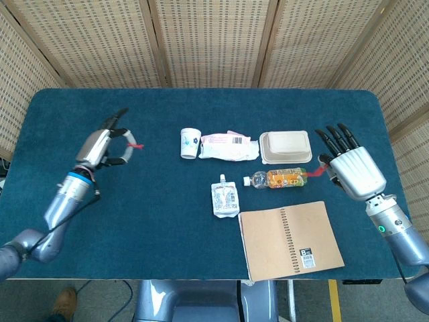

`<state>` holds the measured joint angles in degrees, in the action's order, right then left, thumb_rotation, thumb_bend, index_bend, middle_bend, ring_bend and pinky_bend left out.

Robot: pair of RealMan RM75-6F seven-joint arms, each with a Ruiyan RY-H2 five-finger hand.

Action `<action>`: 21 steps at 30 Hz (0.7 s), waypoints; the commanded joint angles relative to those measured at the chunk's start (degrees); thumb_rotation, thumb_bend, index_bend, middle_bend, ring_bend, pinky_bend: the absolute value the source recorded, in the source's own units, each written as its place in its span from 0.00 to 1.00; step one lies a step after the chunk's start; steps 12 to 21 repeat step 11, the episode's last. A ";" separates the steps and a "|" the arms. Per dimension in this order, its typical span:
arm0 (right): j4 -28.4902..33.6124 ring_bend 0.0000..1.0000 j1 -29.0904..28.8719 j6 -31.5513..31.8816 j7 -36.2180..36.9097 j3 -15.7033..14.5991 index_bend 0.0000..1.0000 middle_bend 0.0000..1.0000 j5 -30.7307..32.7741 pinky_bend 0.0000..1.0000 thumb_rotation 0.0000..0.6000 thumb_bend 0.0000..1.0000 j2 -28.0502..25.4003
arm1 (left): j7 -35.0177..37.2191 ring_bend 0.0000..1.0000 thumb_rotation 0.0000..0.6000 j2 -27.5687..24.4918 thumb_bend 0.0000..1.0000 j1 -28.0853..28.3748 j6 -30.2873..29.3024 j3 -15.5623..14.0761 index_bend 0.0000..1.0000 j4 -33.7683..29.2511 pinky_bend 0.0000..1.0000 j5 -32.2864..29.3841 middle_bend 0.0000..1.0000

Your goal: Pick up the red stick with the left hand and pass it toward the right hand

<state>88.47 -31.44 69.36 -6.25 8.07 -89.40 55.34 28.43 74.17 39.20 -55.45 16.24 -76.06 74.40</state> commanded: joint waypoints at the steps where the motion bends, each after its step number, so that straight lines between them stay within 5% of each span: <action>1: -2.52 0.00 1.39 1.21 0.46 -1.25 0.85 0.17 -1.03 0.00 1.00 0.72 0.72 | 2.95 0.00 1.00 -4.94 0.52 -3.73 -2.59 -1.79 0.67 3.40 0.00 1.97 0.00; 11: -0.74 0.00 2.66 3.35 -0.61 -2.75 0.85 0.17 -4.35 0.00 1.00 0.72 1.13 | 8.13 0.00 1.00 -10.11 0.52 -7.07 -2.81 -5.55 0.68 9.90 0.00 5.61 0.00; 21: -0.74 0.00 2.66 3.35 -0.61 -2.75 0.85 0.17 -4.35 0.00 1.00 0.72 1.13 | 8.13 0.00 1.00 -10.11 0.52 -7.07 -2.81 -5.55 0.68 9.90 0.00 5.61 0.00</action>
